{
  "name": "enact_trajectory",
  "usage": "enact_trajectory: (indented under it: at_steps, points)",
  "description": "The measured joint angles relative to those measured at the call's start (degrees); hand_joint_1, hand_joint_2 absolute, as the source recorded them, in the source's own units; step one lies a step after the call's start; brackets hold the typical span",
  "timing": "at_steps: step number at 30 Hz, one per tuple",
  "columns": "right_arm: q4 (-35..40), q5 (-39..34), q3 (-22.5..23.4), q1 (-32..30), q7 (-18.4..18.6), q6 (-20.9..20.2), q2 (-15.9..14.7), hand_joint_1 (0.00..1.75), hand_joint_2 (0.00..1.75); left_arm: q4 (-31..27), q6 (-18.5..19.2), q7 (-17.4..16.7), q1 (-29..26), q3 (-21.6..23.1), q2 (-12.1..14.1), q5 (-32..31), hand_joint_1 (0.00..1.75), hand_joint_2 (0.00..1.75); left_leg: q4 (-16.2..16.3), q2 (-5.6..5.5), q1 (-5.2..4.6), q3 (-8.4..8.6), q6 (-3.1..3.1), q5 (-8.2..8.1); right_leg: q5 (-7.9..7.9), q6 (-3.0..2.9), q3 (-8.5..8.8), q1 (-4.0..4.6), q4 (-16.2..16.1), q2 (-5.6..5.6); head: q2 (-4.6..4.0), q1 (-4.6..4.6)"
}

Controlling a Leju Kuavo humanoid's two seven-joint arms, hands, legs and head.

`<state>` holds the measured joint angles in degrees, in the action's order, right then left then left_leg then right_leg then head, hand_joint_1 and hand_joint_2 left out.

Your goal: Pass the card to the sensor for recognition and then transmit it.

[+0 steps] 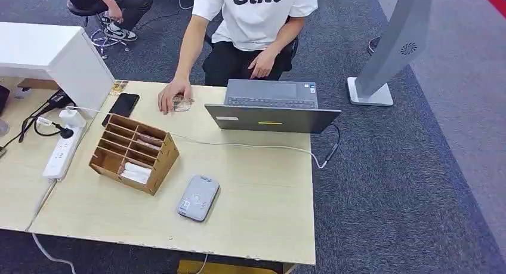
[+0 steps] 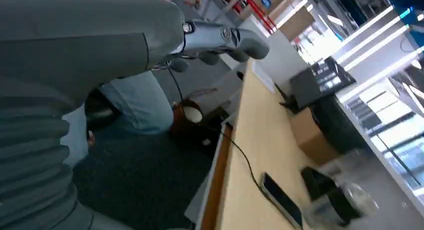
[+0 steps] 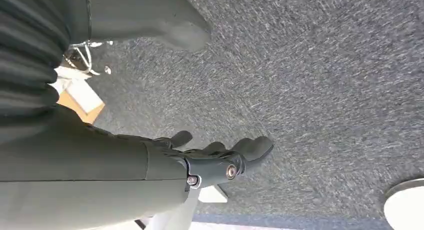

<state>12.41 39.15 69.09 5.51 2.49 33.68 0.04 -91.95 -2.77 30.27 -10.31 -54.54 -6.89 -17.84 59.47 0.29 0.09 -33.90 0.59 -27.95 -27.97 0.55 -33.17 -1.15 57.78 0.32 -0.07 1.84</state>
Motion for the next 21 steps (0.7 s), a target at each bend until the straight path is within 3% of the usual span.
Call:
enact_trajectory:
  at_steps: [2,5,7,10,13,17,19,21]
  points:
    - [0.0,0.1,0.0,0.1,0.3,0.1,0.2,0.00,1.75,1.8,-0.1,-0.4,1.3,-4.1,-1.0,-2.1,0.00,1.75,0.0,-0.09,0.00,-0.02,0.00,0.00,-0.01,0.02,0.05,0.00,0.0,-0.10,0.00,0.02]
    - [0.0,0.8,0.0,0.1,1.0,0.5,0.5,0.00,1.75,8.1,-8.4,-3.9,4.2,-11.3,-1.6,-13.9,0.00,1.75,0.0,-0.09,-0.01,0.05,0.01,-0.05,-0.03,0.00,0.14,-0.01,0.0,-0.09,0.00,-0.02]
    - [0.0,1.2,0.0,-0.1,1.3,0.7,0.9,0.00,1.75,13.9,-14.0,-2.6,5.6,-15.6,-1.6,-19.3,0.00,1.75,0.0,-0.08,-0.02,0.11,0.06,-0.08,-0.03,0.00,0.14,-0.01,0.0,-0.09,0.00,-0.07]
    - [0.0,1.7,0.0,-0.1,1.4,0.9,1.2,0.00,1.75,20.0,-16.8,-1.8,6.8,-19.8,-1.7,-21.2,0.00,1.75,0.0,-0.14,-0.01,0.11,0.06,-0.08,-0.05,0.01,0.17,-0.01,0.0,-0.14,0.00,0.00]
    - [0.0,3.0,-0.3,-0.1,1.5,1.0,1.4,0.00,1.75,29.7,-20.9,-7.7,9.2,-23.7,-0.1,-23.8,0.00,1.75,0.0,-0.19,-0.03,0.12,0.07,-0.08,-0.05,0.01,0.25,-0.03,0.0,-0.18,0.00,0.04]
    - [0.0,5.4,-1.6,-0.1,1.4,0.9,1.5,0.00,1.75,48.3,-27.5,-14.2,11.9,-28.4,3.7,-22.6,0.00,1.75,0.0,-0.20,-0.03,0.19,0.07,-0.08,-0.06,0.01,0.26,-0.03,0.0,-0.20,0.00,-0.04]
    - [0.0,7.2,-2.6,0.1,1.4,0.5,1.6,0.00,1.75,55.9,-26.5,-19.7,13.1,-30.2,4.4,-20.8,0.00,1.75,0.0,-0.21,-0.06,0.20,0.08,-0.07,-0.05,0.02,0.26,-0.07,0.0,-0.22,0.00,-0.11]
    - [0.0,9.3,-3.7,0.1,1.5,0.2,1.8,0.00,1.75,61.7,-25.9,-22.5,13.8,-30.6,4.1,-22.4,0.00,1.75,0.0,-0.23,-0.06,0.19,0.09,-0.06,-0.05,0.03,0.27,-0.07,0.0,-0.23,0.00,-0.04]
